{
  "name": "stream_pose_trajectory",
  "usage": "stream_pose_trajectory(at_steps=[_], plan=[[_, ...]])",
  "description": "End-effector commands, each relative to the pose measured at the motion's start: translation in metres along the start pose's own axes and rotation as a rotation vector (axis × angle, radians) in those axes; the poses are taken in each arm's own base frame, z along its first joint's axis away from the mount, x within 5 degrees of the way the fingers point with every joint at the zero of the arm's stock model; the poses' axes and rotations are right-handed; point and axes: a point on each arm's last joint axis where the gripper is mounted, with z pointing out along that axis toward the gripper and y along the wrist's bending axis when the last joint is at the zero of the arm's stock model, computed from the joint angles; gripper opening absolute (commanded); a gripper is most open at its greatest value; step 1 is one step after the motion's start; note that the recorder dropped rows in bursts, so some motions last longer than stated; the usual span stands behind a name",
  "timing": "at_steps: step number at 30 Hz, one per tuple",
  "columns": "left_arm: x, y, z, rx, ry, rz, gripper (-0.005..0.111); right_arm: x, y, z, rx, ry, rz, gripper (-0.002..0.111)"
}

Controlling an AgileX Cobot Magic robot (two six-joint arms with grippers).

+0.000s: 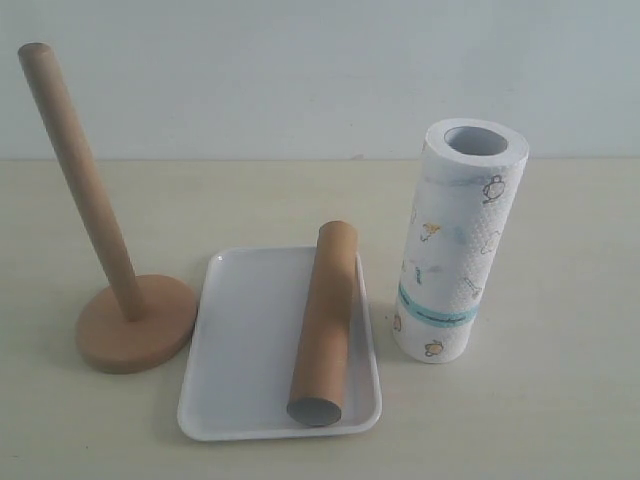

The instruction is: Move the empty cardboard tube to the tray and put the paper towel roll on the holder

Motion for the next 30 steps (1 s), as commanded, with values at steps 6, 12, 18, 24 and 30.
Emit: stream_pose_trajectory(at_steps=[6, 12, 18, 24, 30], plan=[[-0.001, 0.0, 0.0, 0.001, -0.016, -0.004, 0.004, -0.001, 0.0, 0.0, -0.001, -0.012, -0.006, 0.003], [-0.001, 0.0, 0.0, 0.001, -0.016, -0.004, 0.004, -0.006, 0.001, -0.001, -0.006, -0.071, -0.03, 0.003], [-0.001, 0.0, 0.0, 0.001, -0.016, -0.004, 0.004, -0.038, 0.004, -0.009, -0.022, -0.431, -0.119, 0.003], [-0.001, 0.0, 0.0, 0.001, -0.016, -0.004, 0.004, -0.071, 0.008, -0.035, -0.051, -0.91, -0.106, 0.003], [-0.001, 0.0, 0.0, 0.001, -0.016, -0.004, 0.004, -0.084, 0.009, -0.059, -0.156, -1.197, 0.033, 0.003]])
